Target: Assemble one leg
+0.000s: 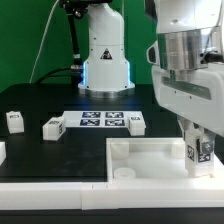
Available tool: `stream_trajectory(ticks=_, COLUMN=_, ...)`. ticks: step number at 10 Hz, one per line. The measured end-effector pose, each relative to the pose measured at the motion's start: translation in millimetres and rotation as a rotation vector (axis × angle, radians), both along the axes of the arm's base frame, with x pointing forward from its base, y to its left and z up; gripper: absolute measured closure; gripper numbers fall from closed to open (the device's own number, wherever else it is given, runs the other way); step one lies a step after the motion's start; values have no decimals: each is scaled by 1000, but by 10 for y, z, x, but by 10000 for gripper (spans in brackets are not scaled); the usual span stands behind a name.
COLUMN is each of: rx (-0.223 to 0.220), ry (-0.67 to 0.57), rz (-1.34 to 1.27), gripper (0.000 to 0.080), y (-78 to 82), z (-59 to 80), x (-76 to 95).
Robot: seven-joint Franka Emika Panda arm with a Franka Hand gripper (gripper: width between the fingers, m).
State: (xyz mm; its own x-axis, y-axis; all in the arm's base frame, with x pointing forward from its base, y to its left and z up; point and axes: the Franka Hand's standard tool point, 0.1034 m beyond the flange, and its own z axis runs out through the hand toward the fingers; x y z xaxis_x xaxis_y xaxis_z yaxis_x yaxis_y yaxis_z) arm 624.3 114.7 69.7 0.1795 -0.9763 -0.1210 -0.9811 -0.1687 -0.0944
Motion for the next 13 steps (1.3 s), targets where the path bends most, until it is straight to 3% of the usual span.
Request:
stream_trajectory(ticks=3, rx=11, ry=22, rz=-165, gripper=508, y=2, z=-2, x=1)
stream_trajectory(ticks=5, rx=6, ry=14, rz=-104, gripper=507, y=6, z=-3, x=-1)
stream_trajectory(ticks=6, rx=5, ry=11, rz=-79, gripper=314, y=21, z=0, x=-1)
stream_trajectory(ticks=7, rx=-6, ry=-4, rz=47, gripper=314, y=26, z=7, x=4)
stream_trajectory(ticks=8, rx=-22, ry=-17, rz=198, gripper=186, y=37, z=13, x=1)
stream_trajectory(ticks=9, rx=-39, ry=-16, rz=320, gripper=161, y=62, z=26, x=-7)
stream_trajectory(ticks=13, rx=-66, ry=-72, rz=838, gripper=151, y=-77, z=8, x=44)
